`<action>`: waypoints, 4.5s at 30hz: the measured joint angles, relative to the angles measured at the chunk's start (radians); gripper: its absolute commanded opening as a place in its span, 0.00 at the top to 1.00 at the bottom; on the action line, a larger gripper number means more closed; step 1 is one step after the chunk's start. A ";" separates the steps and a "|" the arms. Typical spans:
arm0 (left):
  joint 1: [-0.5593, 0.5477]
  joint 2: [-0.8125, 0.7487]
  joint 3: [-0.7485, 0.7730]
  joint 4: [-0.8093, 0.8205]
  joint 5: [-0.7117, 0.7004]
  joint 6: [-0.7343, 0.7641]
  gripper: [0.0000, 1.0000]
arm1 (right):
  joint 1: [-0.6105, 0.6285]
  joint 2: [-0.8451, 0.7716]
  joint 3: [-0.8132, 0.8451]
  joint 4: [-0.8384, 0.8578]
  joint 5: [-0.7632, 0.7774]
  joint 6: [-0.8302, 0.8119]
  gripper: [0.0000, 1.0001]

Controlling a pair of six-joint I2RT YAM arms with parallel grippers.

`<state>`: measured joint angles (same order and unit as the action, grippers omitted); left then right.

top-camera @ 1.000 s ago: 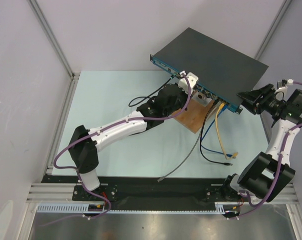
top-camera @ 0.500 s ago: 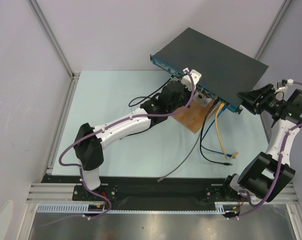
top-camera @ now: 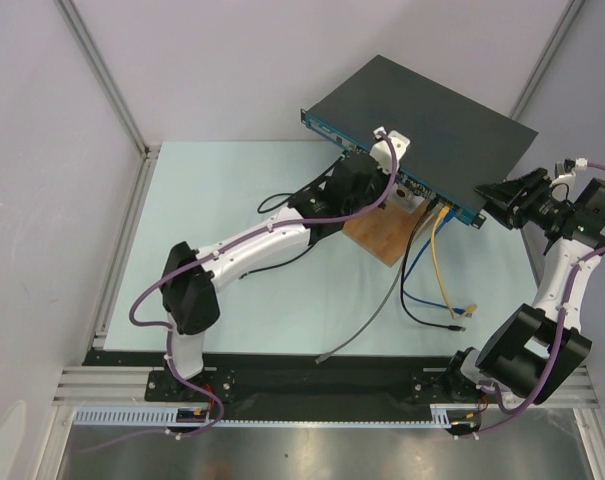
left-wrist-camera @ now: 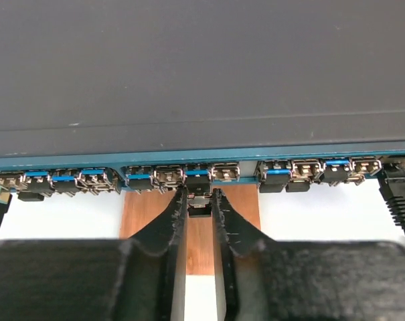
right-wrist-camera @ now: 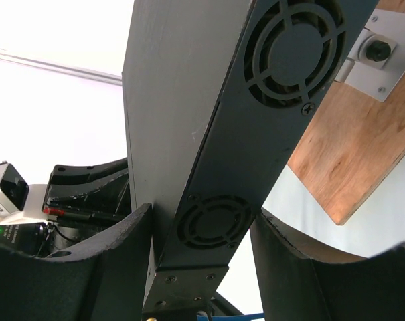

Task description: Insert the plug into the switch port

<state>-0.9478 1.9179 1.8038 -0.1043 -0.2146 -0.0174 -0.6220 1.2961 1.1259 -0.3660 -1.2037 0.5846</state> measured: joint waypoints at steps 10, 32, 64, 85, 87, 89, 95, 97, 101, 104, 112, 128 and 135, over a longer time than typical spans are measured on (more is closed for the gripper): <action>0.035 -0.076 -0.104 0.012 0.090 0.002 0.49 | 0.000 0.000 0.000 -0.002 -0.002 -0.002 1.00; 0.043 -0.124 -0.140 0.014 0.119 -0.010 0.87 | 0.000 0.005 0.010 -0.019 -0.005 -0.014 1.00; 0.043 -0.031 -0.012 -0.010 0.136 0.000 0.87 | 0.000 0.008 0.013 -0.026 -0.007 -0.024 1.00; 0.021 -0.057 -0.224 0.364 0.055 0.105 0.79 | -0.002 0.030 0.026 -0.023 -0.021 -0.023 1.00; 0.021 -0.057 -0.232 0.382 0.052 0.108 0.76 | -0.002 0.032 0.027 -0.018 -0.022 -0.019 1.00; 0.021 -0.060 -0.242 0.396 0.050 0.109 0.75 | -0.003 0.033 0.027 -0.017 -0.023 -0.018 1.00; 0.029 -0.084 -0.323 0.500 0.083 0.113 0.73 | -0.003 0.034 0.027 -0.026 -0.028 -0.026 1.00; 0.036 -0.095 -0.360 0.543 0.108 0.111 0.69 | -0.003 0.034 0.027 -0.030 -0.031 -0.032 1.00; 0.048 -0.148 -0.452 0.551 0.150 0.103 0.66 | -0.003 0.034 0.027 -0.035 -0.032 -0.043 0.94; 0.060 -0.207 -0.501 0.517 0.186 0.085 0.63 | -0.004 0.032 0.027 -0.037 -0.031 -0.047 0.81; 0.153 -0.405 -0.531 0.360 0.311 -0.010 0.52 | -0.011 0.029 0.033 -0.052 -0.031 -0.082 0.27; 0.481 -0.591 -0.480 -0.244 0.588 -0.121 0.00 | -0.133 -0.043 0.245 -0.287 -0.016 -0.436 0.00; 0.506 -0.756 -0.565 -0.409 0.559 -0.077 0.00 | -0.133 -0.103 0.335 -0.658 0.023 -0.793 0.00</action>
<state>-0.4416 1.1618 1.2392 -0.5137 0.3447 -0.0944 -0.7547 1.1931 1.4609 -1.0245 -1.1812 -0.2089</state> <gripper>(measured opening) 0.996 0.995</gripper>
